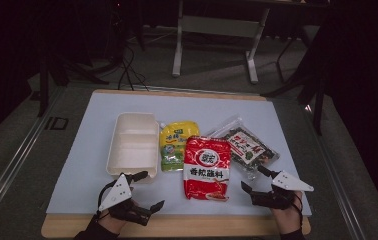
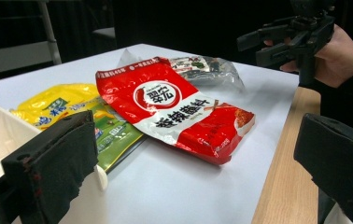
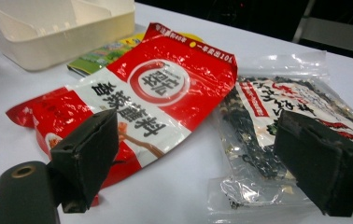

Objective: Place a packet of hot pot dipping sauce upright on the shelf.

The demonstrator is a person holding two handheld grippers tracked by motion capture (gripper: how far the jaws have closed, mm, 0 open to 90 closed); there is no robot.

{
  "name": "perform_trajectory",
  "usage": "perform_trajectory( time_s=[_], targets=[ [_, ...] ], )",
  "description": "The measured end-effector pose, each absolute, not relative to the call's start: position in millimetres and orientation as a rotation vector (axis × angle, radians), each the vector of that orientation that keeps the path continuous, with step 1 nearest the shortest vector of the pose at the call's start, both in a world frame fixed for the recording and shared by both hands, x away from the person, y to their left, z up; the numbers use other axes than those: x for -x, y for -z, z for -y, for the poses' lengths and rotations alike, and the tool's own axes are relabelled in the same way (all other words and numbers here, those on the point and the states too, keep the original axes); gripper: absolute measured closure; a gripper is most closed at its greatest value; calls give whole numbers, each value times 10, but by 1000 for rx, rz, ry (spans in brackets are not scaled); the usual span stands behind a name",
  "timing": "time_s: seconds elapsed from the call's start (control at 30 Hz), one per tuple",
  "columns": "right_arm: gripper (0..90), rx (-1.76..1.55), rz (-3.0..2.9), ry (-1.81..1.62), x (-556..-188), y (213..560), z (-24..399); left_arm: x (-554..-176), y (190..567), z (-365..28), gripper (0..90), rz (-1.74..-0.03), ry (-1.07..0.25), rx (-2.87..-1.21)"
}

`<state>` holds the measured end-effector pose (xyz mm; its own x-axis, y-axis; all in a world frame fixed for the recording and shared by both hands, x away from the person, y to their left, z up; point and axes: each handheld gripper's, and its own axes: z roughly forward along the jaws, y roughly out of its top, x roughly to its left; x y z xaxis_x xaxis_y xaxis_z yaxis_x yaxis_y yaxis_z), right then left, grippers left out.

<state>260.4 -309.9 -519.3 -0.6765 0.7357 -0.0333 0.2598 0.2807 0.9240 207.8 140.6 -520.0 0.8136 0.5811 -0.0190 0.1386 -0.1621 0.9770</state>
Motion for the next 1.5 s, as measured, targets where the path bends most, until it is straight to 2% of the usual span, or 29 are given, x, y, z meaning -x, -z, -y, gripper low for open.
perform_trajectory(
  time_s=[0.4, 1.0, 1.23, 1.5],
  targets=[
    [152, -895, -2136, -1340, -2604, 5177, 3072, -2064, 5194, -1397, 7, -545, -438, -1723],
    [114, -755, -2150, -1461, -2654, 4557, 2869, -2061, 5195, -1376, 7, -533, -425, -1734],
    [100, -759, -2153, -1440, -2793, 4506, 2790, -2063, 5200, -1369, 7, -533, -418, -1735],
    [143, -757, -2218, -1317, -2969, 4561, 2637, -2063, 5201, -1365, 7, -528, -416, -1739]
  ],
)
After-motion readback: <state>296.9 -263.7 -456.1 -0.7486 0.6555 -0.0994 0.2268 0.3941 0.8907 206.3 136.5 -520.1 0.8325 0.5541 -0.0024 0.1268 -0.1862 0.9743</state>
